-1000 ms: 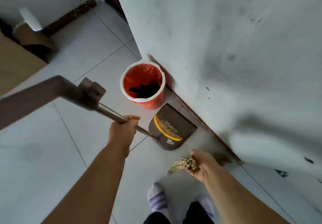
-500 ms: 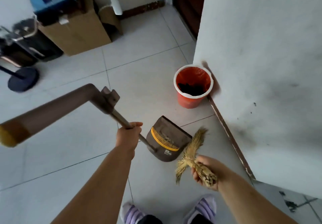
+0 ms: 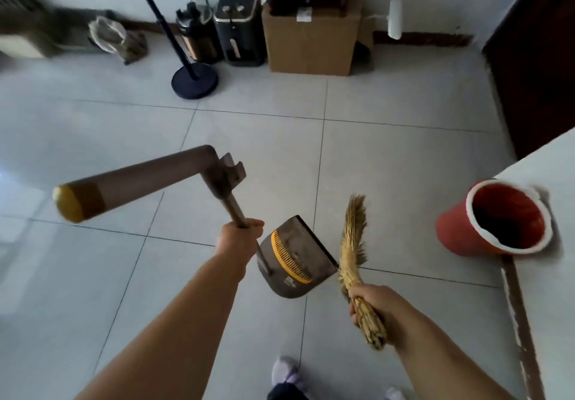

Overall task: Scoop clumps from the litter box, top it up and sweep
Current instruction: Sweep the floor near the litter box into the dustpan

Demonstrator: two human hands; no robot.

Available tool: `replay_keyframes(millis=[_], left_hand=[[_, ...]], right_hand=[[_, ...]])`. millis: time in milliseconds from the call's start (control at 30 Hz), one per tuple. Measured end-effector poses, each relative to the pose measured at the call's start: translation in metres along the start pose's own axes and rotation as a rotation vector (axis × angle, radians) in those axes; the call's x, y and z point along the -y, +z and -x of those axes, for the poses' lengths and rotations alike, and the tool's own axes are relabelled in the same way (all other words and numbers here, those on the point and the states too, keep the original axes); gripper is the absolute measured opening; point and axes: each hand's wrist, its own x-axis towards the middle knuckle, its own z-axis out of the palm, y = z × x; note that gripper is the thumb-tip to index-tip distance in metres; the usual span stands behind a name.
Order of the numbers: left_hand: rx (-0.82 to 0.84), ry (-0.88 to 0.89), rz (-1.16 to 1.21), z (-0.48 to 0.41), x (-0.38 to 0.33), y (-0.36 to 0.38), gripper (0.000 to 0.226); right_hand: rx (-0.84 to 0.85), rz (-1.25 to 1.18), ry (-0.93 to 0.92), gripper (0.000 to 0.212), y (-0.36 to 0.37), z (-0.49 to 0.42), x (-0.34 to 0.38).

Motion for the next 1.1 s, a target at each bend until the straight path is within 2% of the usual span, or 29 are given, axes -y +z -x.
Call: replay_keyframes(millis=[133,367,467,600,900,967,1100], left_hand=[[-0.098,0.005,0.041,-0.035,-0.027,-0.076,0.017],[-0.273,-0.004,0.141,-0.112,-0.086,-0.190,0.018],[-0.346,-0.026,0.198,-0.149,-0.112,-0.234,0.018],[-0.429,-0.033,0.271,-0.194,-0.148,-0.286,0.020],[-0.545,-0.057,0.400,-0.313,-0.216,-0.410,0.017],[-0.538,-0.059,0.412,-0.350,-0.231,-0.439,0.016],[-0.504,-0.083,0.379,-0.438,-0.267,-0.501,0.016]], right_hand=[[0.019,0.124,-0.087,0.015,0.073,-0.001,0.060],[0.144,0.148,-0.119,0.003,0.210,-0.018,0.184],[0.205,0.185,-0.087,0.016,0.273,-0.038,0.242],[0.253,0.290,-0.077,0.021,0.354,-0.060,0.309],[0.270,0.359,-0.051,0.025,0.537,-0.107,0.432],[0.267,0.384,-0.036,0.031,0.577,-0.120,0.456],[0.249,0.326,-0.035,0.022,0.662,-0.150,0.510]])
